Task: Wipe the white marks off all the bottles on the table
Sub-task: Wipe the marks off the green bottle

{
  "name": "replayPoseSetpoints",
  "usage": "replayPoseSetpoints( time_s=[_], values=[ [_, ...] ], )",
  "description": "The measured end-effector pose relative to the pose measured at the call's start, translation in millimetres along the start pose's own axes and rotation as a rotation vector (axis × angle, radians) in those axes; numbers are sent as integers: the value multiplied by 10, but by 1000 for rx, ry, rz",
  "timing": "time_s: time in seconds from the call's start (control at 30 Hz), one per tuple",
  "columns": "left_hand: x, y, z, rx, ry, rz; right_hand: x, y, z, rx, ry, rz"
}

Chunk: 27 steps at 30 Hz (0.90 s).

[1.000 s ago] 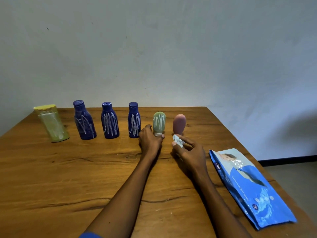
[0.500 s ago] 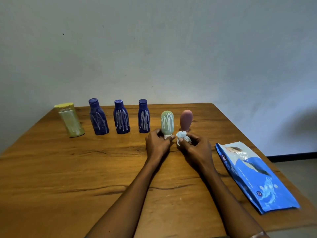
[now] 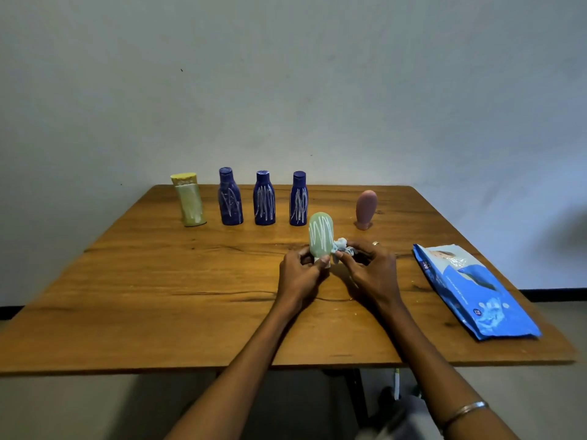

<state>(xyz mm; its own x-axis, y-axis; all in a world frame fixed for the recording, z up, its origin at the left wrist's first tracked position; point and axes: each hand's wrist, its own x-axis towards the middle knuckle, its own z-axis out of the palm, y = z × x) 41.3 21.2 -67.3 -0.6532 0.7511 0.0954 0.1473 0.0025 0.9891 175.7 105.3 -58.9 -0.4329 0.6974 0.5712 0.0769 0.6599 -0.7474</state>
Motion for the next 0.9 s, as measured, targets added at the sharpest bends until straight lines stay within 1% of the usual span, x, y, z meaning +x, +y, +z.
replayPoseSetpoints(
  time_s=[0.27, 0.43, 0.53, 0.63, 0.77, 0.9],
  values=[
    [-154, -11, -96, -138, -62, -49, -220, -200, -22, 11, -55, -115],
    [-155, 2, -108, -203, -105, -77, -234, -126, -19, -20, -117, -78],
    [-128, -24, -131, -239, -130, -108, -240, -122, -7, -19, -119, -102],
    [-104, -45, -131, -254, -144, -122, -236, -123, -7, -24, -72, -143],
    [-72, -78, -98, -214, -131, -138, -98, -80, 20, -4, 33, -135],
    [-59, -99, -94, -223, -101, -147, 230, -144, 54, -2, 64, -141]
  ],
)
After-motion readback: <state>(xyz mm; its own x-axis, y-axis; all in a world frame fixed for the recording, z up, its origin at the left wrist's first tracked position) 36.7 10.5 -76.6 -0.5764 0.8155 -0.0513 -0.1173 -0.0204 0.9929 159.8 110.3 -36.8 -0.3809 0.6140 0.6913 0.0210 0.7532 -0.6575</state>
